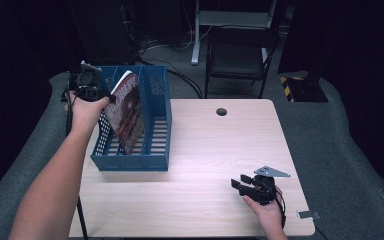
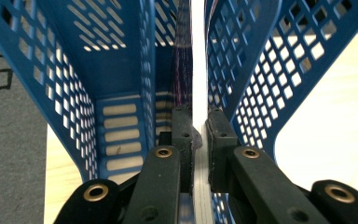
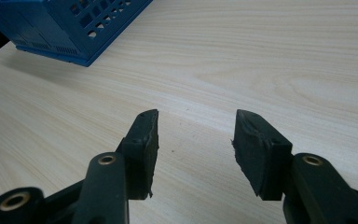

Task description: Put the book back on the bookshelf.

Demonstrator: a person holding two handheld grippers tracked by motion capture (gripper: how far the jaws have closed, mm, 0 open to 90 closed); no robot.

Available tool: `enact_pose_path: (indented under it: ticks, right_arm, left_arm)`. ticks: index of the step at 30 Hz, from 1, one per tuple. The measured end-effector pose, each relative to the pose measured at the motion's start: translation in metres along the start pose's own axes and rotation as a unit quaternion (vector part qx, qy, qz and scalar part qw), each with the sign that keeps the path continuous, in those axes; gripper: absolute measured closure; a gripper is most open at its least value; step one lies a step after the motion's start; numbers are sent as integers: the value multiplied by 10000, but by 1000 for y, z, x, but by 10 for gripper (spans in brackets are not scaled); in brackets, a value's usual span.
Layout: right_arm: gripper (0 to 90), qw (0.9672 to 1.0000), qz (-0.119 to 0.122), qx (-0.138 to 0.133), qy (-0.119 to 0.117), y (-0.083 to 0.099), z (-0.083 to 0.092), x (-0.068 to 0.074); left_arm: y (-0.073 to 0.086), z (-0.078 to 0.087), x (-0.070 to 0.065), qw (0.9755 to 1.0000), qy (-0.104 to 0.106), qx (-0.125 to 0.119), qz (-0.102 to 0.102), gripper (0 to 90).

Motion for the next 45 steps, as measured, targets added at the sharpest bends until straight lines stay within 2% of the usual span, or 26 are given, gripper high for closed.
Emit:
enact_pose_path:
  ticks: [5,12,19,20,22,26,38,39,42,45]
  right_arm:
    - [498,10000,-3,-4,8,0,0,0]
    - [497,10000,16,-4,4,-1,1,-1]
    - [497,10000,2,-28,1,-1,2,-2]
    - [498,10000,2,-29,0,-1,2,-2]
    - [498,10000,4,-25,-3,-1,1,-2]
    - [498,10000,9,-28,-5,-1,1,-2]
    - [498,10000,-11,-8,2,-1,2,-1]
    - [498,10000,-4,-34,-3,-1,2,-1]
    - [498,10000,19,-43,-15,-1,1,-2]
    - [498,10000,26,-26,-23,-1,1,-1]
  left_arm:
    - [-4,1,2,9997,-88,-201,145,844]
    - [-5,-6,1,9988,-246,-301,292,844]
    - [-6,-12,2,9984,-304,-330,346,844]
    - [-6,-13,2,9982,-306,-334,405,844]
    - [-6,-13,4,9983,-320,-297,394,844]
    - [-8,-15,5,9974,-472,-379,388,843]
    - [-8,-19,4,9964,-585,-432,440,843]
    - [-8,-19,5,9966,-587,-438,383,843]
    - [-8,-20,5,9958,-598,-515,468,842]
    - [-7,-20,4,9961,-585,-504,421,840]
Point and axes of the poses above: each handheld gripper's, and its own axes: z roughly backward along the jaws, y roughly out of its underside, x roughly to its left, the point moved 5 cm from there along -z, roughly forward along the jaws, and after that the axes turned 3 degrees about x, right-handed, at the moved point
